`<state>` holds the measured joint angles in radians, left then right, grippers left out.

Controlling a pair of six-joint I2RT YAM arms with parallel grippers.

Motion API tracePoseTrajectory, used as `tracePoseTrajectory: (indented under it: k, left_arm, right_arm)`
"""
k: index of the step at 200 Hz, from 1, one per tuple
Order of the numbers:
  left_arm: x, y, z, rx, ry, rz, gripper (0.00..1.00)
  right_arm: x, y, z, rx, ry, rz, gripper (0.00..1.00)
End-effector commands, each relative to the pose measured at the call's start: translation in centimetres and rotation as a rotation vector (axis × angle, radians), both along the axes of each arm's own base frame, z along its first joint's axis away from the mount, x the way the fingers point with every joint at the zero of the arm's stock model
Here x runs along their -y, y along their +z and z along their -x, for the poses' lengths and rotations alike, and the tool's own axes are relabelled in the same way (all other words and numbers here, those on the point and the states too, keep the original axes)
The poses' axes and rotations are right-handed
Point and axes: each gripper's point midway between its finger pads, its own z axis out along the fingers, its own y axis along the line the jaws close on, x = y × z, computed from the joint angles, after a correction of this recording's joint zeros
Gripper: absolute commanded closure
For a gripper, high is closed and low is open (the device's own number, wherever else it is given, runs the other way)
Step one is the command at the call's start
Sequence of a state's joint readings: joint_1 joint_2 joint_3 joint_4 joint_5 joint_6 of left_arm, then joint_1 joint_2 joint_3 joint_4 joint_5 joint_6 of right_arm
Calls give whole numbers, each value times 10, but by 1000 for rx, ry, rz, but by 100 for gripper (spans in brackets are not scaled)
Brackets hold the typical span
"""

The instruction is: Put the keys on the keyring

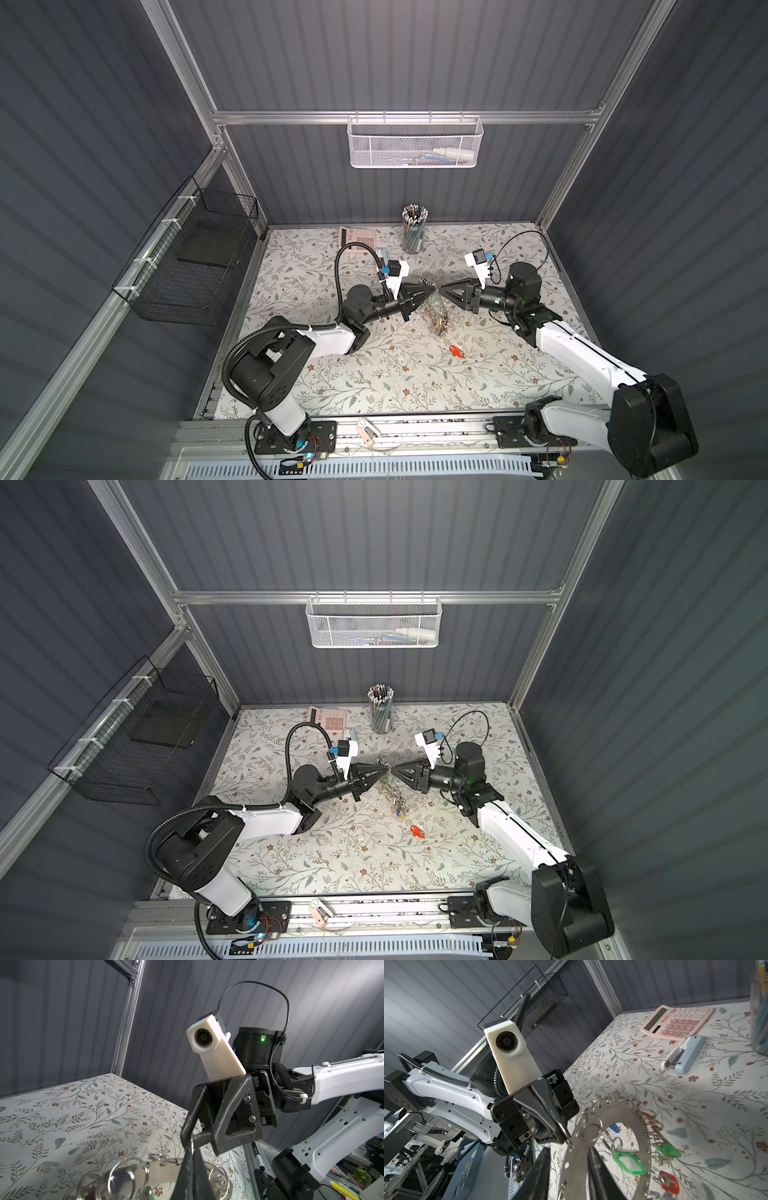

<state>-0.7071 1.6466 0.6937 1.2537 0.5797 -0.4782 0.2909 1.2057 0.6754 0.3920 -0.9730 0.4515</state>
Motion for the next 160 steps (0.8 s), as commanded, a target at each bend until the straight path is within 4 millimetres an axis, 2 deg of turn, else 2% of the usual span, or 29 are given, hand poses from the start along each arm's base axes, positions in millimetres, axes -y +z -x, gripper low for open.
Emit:
tracePoseTrajectory:
  k: [1, 21, 107, 160]
  left_arm:
    - [0, 31, 8, 85, -37, 86, 100]
    - [1, 31, 10, 78, -62, 93, 100]
    - [5, 33, 12, 65, -104, 130, 100]
    - [6, 33, 10, 65, -102, 131, 100]
  right_arm:
    - [-4, 18, 1, 64, 30, -23, 70]
    - [-4, 18, 0, 64, 31, -28, 74]
    - [-7, 15, 2, 58, 50, -27, 77]
    - [-8, 12, 3, 54, 59, -23, 84]
